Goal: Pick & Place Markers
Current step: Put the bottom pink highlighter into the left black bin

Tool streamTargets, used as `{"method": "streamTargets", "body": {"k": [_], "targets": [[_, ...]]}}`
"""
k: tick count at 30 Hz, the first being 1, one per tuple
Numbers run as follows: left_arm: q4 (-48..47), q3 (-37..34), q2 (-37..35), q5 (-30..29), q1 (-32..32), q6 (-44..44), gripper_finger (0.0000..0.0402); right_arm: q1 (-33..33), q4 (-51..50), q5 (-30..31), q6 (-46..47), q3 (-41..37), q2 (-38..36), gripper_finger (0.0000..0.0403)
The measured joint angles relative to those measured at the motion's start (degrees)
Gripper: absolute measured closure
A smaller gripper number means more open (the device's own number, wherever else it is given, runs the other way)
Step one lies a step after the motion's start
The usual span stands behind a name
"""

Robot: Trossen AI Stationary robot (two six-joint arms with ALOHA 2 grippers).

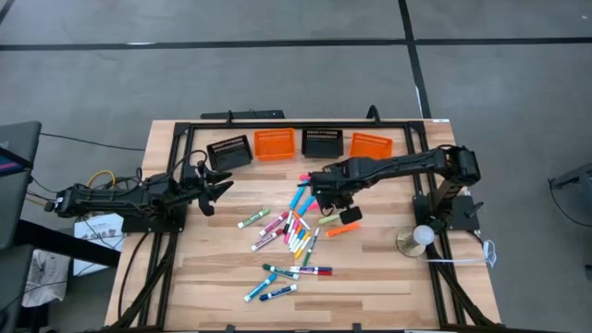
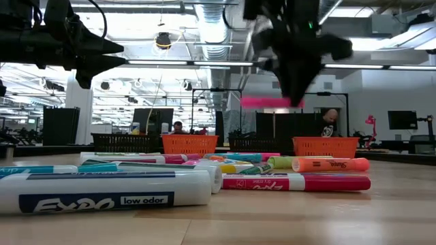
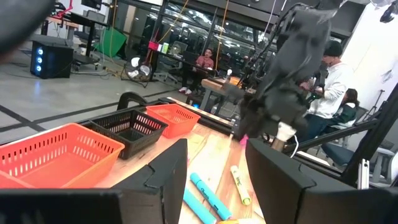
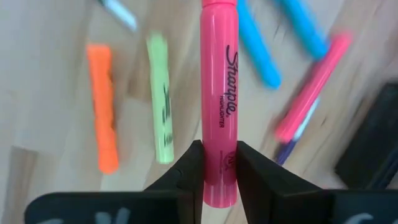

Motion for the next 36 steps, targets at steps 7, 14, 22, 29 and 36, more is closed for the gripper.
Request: {"method": "streamTargets", "body": {"k": [7, 14, 22, 29, 36], "targets": [[0.0, 0.0, 0.0, 0.0, 0.0, 0.0, 0.0238, -1.8, 5.9, -5.3, -2.4, 7.6, 0.0, 0.0341], [0.0, 0.0, 0.0, 0.0, 0.0, 0.0, 0.0238, -6.2, 18.6, -22.5, 2.6, 9.9, -0.1, 0.034], [0.4, 0.0, 0.0, 0.0, 0.0, -0.2, 0.0238, -9.7, 27.0, -46.2, 7.1, 9.9, -0.1, 0.034], [0.4, 0.0, 0.0, 0.0, 0.0, -0.2, 0.0238, -11.4, 32.6, -64.7, 11.9, 9.9, -0.1, 0.034], [0.5, 0.0, 0.0, 0.0, 0.0, -0.2, 0.0238, -12.4, 38.1, -75.6, 17.5, 9.9, -0.1, 0.034]]}}
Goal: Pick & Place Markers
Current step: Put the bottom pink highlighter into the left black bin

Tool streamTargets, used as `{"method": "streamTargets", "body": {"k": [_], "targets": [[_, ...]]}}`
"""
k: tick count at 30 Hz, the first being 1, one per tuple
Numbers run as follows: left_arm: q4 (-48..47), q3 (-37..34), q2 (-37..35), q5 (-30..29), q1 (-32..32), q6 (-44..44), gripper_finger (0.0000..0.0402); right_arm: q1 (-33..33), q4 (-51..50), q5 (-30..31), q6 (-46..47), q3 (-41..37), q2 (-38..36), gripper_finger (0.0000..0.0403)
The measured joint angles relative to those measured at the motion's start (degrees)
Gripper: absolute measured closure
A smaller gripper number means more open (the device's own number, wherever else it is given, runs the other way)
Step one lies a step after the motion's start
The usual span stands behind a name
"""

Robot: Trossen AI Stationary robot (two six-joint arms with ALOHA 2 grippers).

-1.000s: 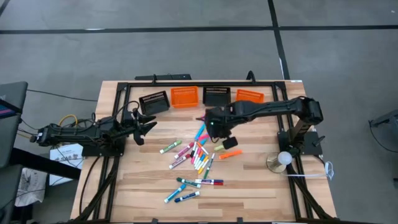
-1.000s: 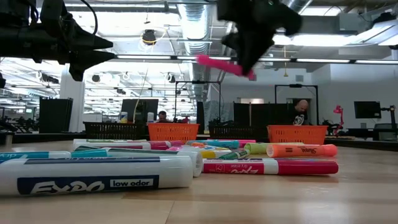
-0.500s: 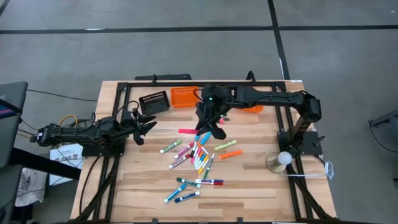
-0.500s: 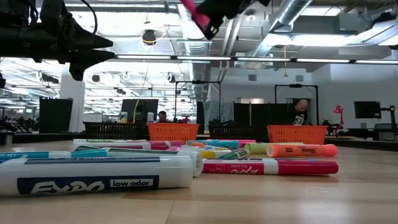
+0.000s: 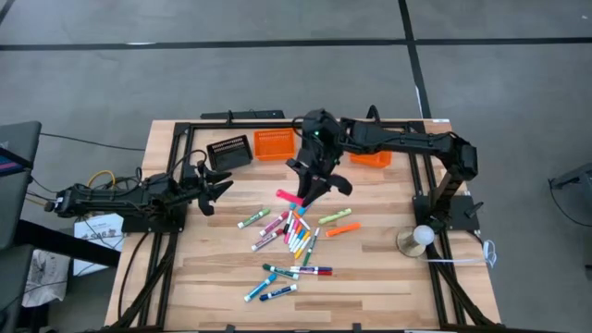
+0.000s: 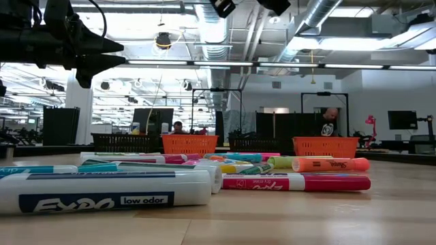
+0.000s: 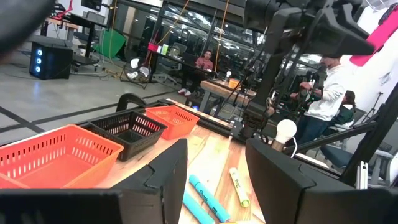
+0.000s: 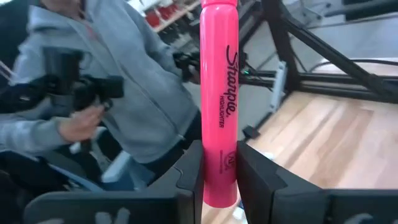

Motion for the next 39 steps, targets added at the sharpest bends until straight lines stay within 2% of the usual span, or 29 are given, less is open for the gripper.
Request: {"method": "streamTargets", "body": {"k": [6, 8, 10, 12, 19, 22, 27, 32, 39], "targets": [[0.0, 0.0, 0.0, 0.0, 0.0, 0.0, 0.0238, 0.0, -0.5, 0.5, 0.1, 0.0, 0.0, 0.034], [0.0, 0.0, 0.0, 0.0, 0.0, 0.0, 0.0238, 0.0, -0.5, 3.5, 1.3, 0.0, 0.0, 0.034], [0.0, 0.0, 0.0, 0.0, 0.0, 0.0, 0.0238, 0.0, -1.1, 11.0, 3.7, 0.0, 0.0, 0.034], [0.0, 0.0, 0.0, 0.0, 0.0, 0.0, 0.0238, 0.2, -3.7, 21.4, 4.7, 0.0, 0.0, 0.0339], [0.4, 0.0, 0.0, 0.0, 0.0, 0.0, 0.0238, 2.6, -11.1, 54.1, -2.0, 0.0, 0.0, 0.0339], [0.4, 0.0, 0.0, 0.0, 0.0, 0.0, 0.0238, 3.8, -11.1, 64.9, -3.9, 0.0, 0.0, 0.0339], [0.6, 0.0, 0.0, 0.0, 0.0, 0.0, 0.0238, 6.2, -11.1, 78.5, -8.5, 0.0, 0.0, 0.0339], [0.8, 0.0, 0.0, 0.0, 0.0, 0.0, 0.0238, 8.1, -11.1, 86.2, -9.6, 0.0, 0.0, 0.0339], [1.3, 0.0, 0.0, 0.0, 0.0, 0.0, 0.0238, 8.3, -8.6, 85.8, -9.5, 0.0, 0.0, 0.0339]]}}
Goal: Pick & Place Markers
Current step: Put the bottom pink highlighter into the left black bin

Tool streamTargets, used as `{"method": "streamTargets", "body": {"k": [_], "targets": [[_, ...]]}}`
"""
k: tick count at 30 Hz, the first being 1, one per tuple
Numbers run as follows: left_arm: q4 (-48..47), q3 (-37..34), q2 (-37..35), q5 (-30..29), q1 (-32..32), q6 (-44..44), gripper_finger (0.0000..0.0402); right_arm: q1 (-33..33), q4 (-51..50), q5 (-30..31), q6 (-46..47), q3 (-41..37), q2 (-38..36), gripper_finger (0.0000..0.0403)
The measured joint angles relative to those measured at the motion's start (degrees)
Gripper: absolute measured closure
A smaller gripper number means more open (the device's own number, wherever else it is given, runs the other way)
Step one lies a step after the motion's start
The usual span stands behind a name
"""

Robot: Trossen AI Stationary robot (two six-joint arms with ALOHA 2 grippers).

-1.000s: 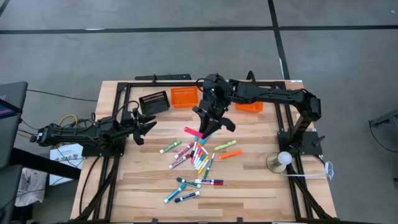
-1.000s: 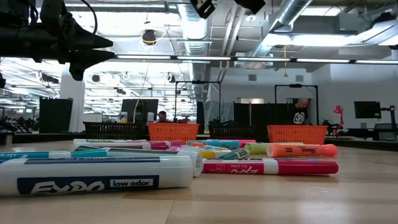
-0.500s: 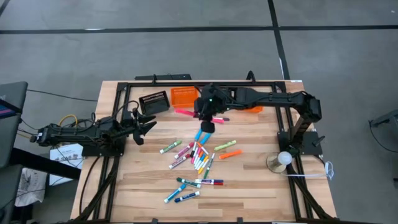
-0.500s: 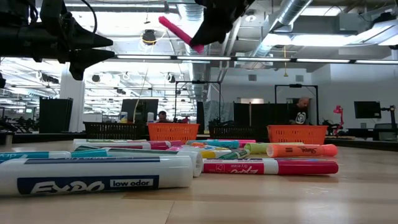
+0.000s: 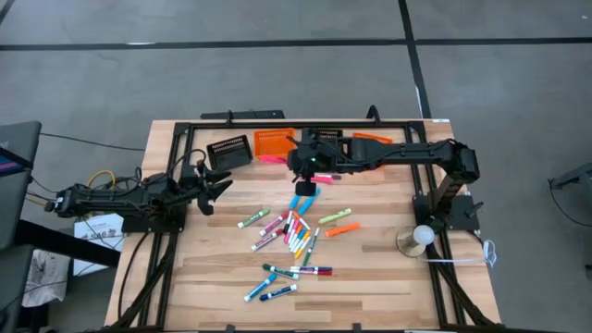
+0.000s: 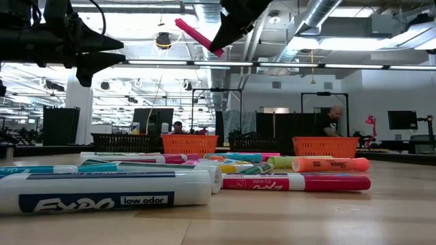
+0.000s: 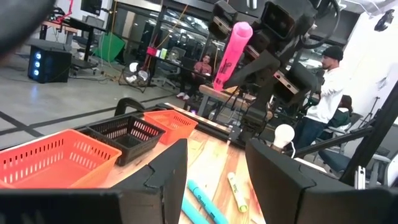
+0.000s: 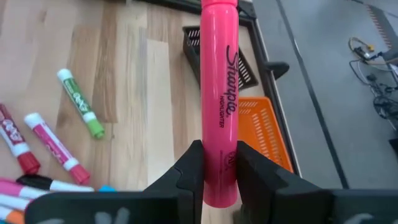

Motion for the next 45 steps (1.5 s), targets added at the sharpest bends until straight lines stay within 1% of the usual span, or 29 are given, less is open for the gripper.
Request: {"method": "streamTargets", "body": {"k": [3, 7, 10, 13, 15, 17, 19, 25, 27, 34, 45], "targets": [[1.1, 0.0, 0.0, 0.0, 0.0, -0.3, 0.0238, 0.0, 1.3, -0.8, 0.0, 0.0, 0.0, 0.0339], [7.4, -0.1, 0.0, -0.6, 0.0, -6.0, 0.0238, -0.2, 3.7, -4.6, 0.9, 0.0, 0.0, 0.0339], [12.3, 0.0, 0.3, -2.3, 0.0, -4.1, 0.0238, -0.5, 7.2, -7.0, 2.2, 0.0, 0.7, 0.0339], [13.3, 1.0, 2.1, -2.9, 0.0, -1.6, 0.0238, -0.9, 12.8, -9.9, 2.7, 0.1, 1.8, 0.0339], [13.6, 2.4, 4.5, -2.8, 0.0, -1.4, 0.0238, -1.2, 14.8, -11.8, 4.0, 0.0, 2.2, 0.0339], [13.8, 4.2, 7.2, -2.8, 0.0, -0.9, 0.0238, -1.6, 18.8, -14.5, 6.3, 0.1, 3.4, 0.0339], [14.1, 6.4, 10.6, -2.9, 0.0, 0.7, 0.0238, -2.2, 19.4, -17.2, 8.9, 0.0, 4.2, 0.0339], [14.3, 12.2, 19.1, -2.8, 0.0, 6.6, 0.0238, -3.6, 23.6, -22.9, 16.4, 0.0, 6.6, 0.0339], [14.5, 13.8, 21.4, -2.8, 0.2, 7.4, 0.0238, -3.8, 24.1, -23.6, 17.5, 0.0, 7.1, 0.0339], [15.1, 16.9, 25.7, -2.8, 0.2, 8.0, 0.0238, -3.9, 27.5, -23.7, 18.1, 0.0, 7.2, 0.0339], [17.4, 18.8, 29.4, -1.7, 0.2, 9.3, 0.0238, -3.9, 28.2, -23.7, 18.1, 0.0, 7.2, 0.0339]]}}
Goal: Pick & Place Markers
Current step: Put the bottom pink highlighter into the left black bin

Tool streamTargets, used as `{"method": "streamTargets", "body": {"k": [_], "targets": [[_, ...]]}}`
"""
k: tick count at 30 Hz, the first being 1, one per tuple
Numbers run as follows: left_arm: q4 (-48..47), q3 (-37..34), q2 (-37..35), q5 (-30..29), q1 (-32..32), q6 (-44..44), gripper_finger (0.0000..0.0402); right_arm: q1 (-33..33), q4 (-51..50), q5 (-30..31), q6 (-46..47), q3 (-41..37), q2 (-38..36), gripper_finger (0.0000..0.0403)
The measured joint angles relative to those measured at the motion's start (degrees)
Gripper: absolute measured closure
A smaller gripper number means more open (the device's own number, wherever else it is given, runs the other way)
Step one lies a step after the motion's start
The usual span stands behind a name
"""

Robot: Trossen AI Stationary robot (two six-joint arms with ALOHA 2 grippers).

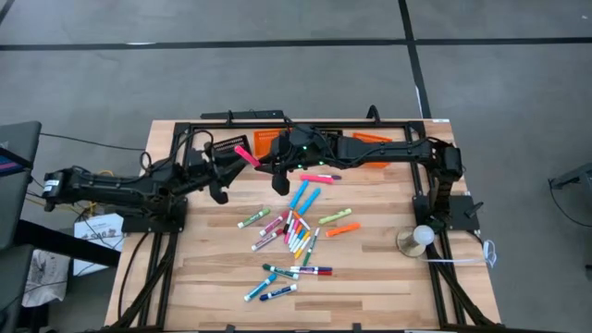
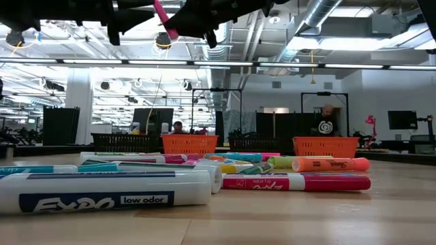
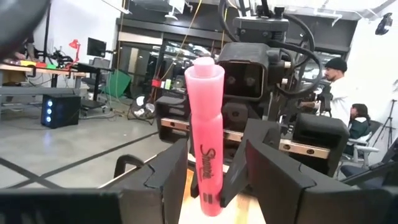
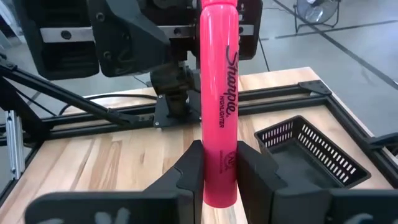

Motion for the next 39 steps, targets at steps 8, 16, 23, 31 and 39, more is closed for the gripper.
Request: {"method": "streamTargets", "body": {"k": [8, 16, 23, 31, 39], "targets": [[0.5, 0.8, 2.0, 0.0, 0.0, 0.0, 0.0238, 0.0, 1.0, 0.0, 0.0, 0.0, 0.0, 0.0339], [4.2, 0.8, 3.3, 0.0, 0.0, -0.1, 0.0238, 0.6, 1.2, 0.0, 0.4, 0.0, 0.0, 0.0339], [4.8, 0.8, 3.3, 0.0, 0.0, -0.5, 0.0238, 0.9, 1.7, 0.0, 1.0, 0.0, -0.1, 0.0339], [5.3, 0.8, 3.3, 1.6, 0.0, -0.8, 0.0255, 1.6, 2.5, 0.0, 1.0, 0.0, -0.1, 0.0339], [5.6, 1.5, 3.3, 1.8, 0.0, -1.8, 0.0284, 1.6, 3.2, 0.0, 1.5, 0.0, -0.1, 0.0339]]}}
